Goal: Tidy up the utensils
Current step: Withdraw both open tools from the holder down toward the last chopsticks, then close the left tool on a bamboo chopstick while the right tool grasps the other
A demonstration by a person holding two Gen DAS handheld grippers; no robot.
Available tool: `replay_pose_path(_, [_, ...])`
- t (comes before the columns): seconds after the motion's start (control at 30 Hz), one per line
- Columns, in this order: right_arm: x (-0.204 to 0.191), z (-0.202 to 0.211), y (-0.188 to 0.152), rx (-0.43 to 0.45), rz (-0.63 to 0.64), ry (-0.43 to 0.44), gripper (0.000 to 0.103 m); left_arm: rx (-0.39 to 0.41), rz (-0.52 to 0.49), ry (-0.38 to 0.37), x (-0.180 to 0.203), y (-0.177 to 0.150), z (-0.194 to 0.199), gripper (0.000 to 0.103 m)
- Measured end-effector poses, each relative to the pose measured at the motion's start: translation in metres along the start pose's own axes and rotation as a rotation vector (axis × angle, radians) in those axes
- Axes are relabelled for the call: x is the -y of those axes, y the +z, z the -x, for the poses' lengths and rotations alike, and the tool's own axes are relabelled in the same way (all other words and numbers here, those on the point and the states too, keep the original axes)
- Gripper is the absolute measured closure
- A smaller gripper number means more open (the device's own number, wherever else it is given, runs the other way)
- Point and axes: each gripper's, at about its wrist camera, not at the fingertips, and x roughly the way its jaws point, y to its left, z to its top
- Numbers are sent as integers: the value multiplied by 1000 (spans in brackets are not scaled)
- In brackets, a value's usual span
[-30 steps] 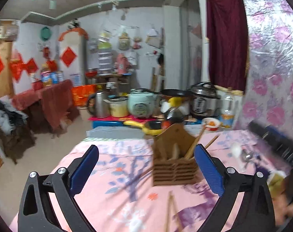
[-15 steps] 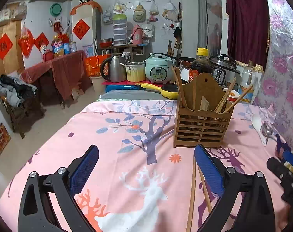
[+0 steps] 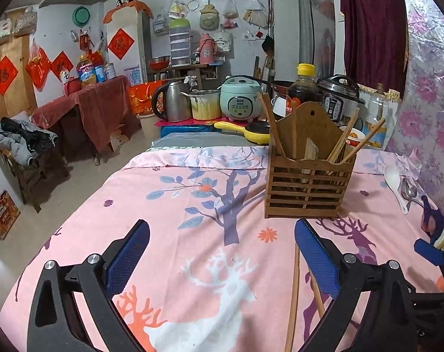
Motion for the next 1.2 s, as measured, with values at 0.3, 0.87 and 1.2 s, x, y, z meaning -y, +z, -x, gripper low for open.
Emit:
replay_pose_path(0.3, [11, -8, 2, -19, -25, -49, 13, -53, -24, 7, 5, -3, -15, 6])
replay_pose_path(0.87, [88, -30, 1, -121, -389, 24, 13, -326, -163, -144, 43, -40, -68, 6])
replay_pose_path(1.2, [93, -30, 5, -99, -364, -43, 13, -415, -196, -214, 53, -65, -80, 40])
